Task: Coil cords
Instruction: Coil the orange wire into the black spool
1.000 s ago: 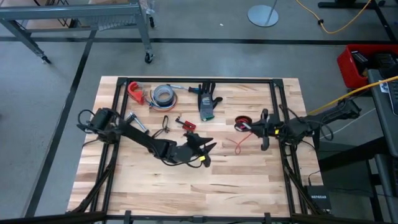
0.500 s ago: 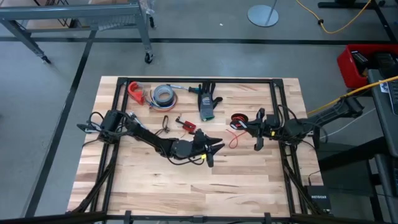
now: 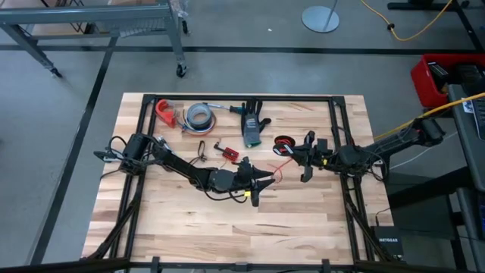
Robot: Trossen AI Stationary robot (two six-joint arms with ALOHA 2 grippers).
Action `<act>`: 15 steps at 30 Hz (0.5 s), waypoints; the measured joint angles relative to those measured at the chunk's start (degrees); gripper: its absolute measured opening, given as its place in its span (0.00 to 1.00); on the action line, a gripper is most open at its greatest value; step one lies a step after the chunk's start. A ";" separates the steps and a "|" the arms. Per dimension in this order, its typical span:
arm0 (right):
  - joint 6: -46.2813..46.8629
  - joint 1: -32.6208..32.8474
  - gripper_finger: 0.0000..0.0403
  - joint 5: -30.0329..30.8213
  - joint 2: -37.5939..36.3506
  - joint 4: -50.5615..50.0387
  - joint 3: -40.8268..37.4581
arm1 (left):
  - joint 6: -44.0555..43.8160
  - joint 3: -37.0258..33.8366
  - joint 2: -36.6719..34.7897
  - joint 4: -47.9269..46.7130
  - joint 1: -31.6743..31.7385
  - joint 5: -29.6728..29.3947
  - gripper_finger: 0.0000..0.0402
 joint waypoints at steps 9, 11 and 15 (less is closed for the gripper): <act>0.13 -1.57 0.00 -6.34 1.90 5.17 0.02 | 0.06 0.00 -0.07 -3.52 0.04 -0.42 0.31; 0.13 -1.55 0.00 -7.50 1.90 5.19 0.02 | 0.02 0.02 -0.07 -4.61 0.04 -0.95 0.31; 0.13 -1.55 0.00 -8.20 1.90 5.20 0.02 | 0.09 0.02 -0.07 -4.75 0.04 -1.64 0.31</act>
